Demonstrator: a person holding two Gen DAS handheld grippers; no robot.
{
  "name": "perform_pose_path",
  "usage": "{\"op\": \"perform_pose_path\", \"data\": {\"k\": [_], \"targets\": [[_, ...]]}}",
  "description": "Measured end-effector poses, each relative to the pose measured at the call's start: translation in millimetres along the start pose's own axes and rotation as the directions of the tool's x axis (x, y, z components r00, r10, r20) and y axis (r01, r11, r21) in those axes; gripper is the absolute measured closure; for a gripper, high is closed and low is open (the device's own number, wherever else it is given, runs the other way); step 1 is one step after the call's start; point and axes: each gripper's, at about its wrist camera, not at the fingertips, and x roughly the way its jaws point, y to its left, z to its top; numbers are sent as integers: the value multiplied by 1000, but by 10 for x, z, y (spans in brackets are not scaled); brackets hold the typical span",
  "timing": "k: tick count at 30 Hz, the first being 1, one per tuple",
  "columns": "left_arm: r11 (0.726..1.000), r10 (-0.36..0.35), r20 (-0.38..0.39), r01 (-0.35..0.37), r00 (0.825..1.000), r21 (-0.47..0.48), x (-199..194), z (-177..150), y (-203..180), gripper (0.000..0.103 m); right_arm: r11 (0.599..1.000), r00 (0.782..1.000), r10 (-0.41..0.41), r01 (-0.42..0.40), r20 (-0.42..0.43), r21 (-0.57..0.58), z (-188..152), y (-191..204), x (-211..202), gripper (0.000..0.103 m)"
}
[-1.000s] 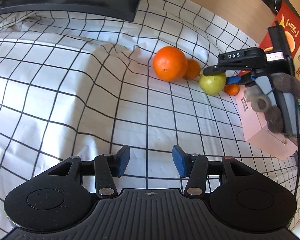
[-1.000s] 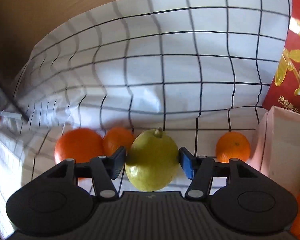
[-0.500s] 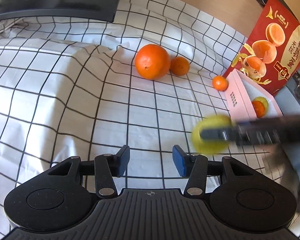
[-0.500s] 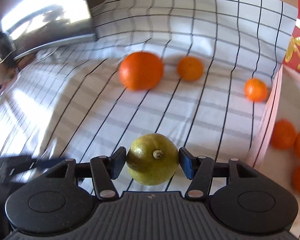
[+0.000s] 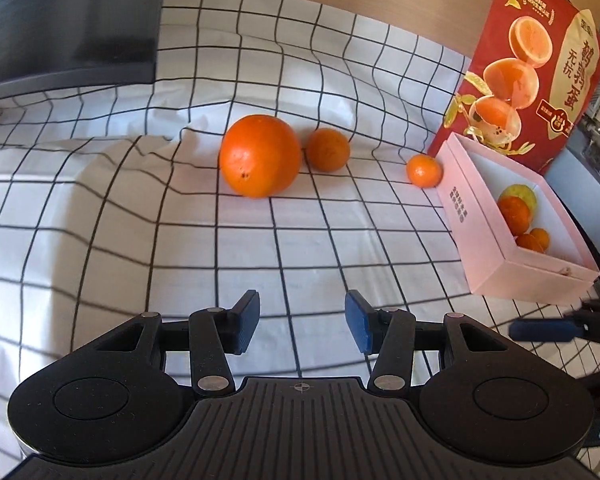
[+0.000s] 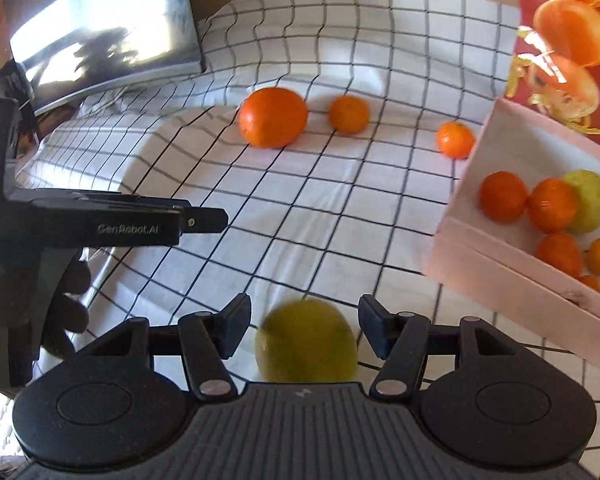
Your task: Organize fruits
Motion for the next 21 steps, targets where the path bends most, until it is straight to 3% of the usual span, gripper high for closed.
{"op": "perform_pose_path", "data": {"k": [4, 9, 14, 19, 21], "targets": [[999, -26, 3, 26, 1000, 31, 114, 186, -90, 51, 999, 1000, -19, 19, 8, 47, -82, -128, -59, 41], [979, -55, 54, 43, 997, 200, 285, 674, -397, 51, 993, 998, -27, 21, 60, 113, -197, -253, -242, 40], [919, 41, 29, -49, 999, 392, 722, 1123, -691, 50, 989, 994, -54, 40, 97, 141, -307, -295, -428, 39], [865, 141, -47, -100, 989, 491, 1206, 1226, -838, 50, 980, 987, -83, 56, 139, 189, -396, -396, -662, 35], [847, 186, -64, -127, 980, 516, 1346, 1220, -851, 45, 974, 983, -118, 88, 139, 210, -444, -467, -707, 35]]}}
